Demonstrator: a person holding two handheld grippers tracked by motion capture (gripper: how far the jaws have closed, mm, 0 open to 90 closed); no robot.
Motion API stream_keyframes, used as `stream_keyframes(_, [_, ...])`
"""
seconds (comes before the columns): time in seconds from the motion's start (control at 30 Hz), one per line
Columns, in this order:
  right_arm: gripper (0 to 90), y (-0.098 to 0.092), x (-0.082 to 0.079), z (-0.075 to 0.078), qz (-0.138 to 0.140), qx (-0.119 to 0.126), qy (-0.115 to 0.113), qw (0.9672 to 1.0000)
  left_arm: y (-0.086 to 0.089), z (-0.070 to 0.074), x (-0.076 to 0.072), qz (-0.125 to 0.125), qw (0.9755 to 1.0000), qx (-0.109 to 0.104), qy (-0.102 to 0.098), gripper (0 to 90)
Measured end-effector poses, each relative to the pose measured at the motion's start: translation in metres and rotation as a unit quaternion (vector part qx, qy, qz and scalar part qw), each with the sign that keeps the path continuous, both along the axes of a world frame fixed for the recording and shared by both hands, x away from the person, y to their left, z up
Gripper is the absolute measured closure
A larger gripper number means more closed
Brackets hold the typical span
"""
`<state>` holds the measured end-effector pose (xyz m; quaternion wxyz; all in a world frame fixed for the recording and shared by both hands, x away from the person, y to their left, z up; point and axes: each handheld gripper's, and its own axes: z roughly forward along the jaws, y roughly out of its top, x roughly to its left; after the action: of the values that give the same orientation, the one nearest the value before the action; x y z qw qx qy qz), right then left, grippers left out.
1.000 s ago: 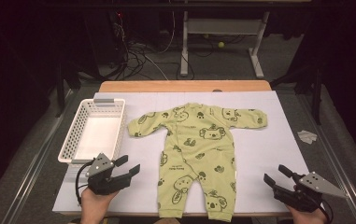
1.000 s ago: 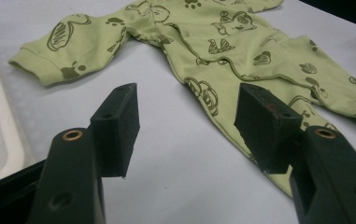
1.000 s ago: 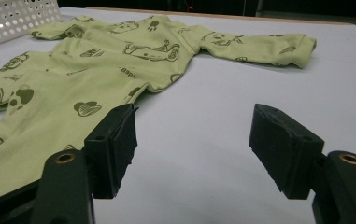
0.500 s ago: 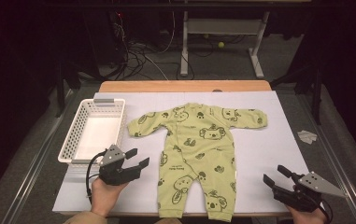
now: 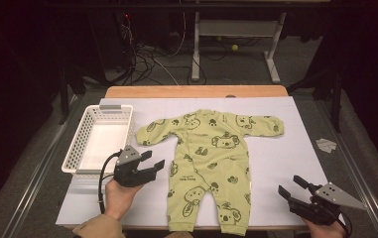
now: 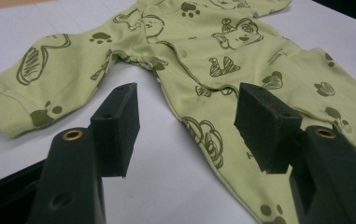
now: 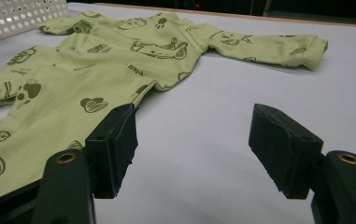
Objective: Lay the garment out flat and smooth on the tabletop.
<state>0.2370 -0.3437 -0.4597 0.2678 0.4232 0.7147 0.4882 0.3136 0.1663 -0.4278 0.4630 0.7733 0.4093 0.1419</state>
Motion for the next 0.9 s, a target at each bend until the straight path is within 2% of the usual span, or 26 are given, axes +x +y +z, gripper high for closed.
stream_keyframes(0.2, [33.4, 0.000, 0.000, 0.000, 0.000, 0.000, -0.001, 1.0000, -0.008, 0.002, 0.009, -0.005, 0.9999, 0.008, 0.002, 37.3])
stream_keyframes(0.33, [33.4, 0.000, 0.000, 0.000, 0.000, 0.000, 0.000, 1.0000, -0.011, 0.004, 0.014, -0.006, 1.0000, 0.004, 0.003, 37.3])
stream_keyframes(0.43, [33.5, 0.001, 0.000, 0.000, 0.001, -0.001, 0.001, 1.0000, -0.012, 0.007, 0.020, -0.009, 0.9997, -0.020, 0.012, 37.2])
stream_keyframes(0.5, [33.6, 0.001, 0.001, 0.000, 0.003, -0.005, 0.001, 1.0000, -0.014, 0.009, 0.024, -0.006, 0.9999, -0.012, 0.006, 37.2])
stream_keyframes(0.63, [33.5, 0.002, 0.002, -0.001, 0.004, -0.004, 0.004, 1.0000, -0.014, 0.011, 0.034, 0.002, 0.9997, -0.022, 0.010, 37.2])
stream_keyframes(0.9, [33.6, 0.002, 0.002, -0.001, 0.006, -0.007, 0.005, 0.9999, -0.014, 0.007, 0.049, 0.016, 0.9996, -0.014, 0.017, 37.3])
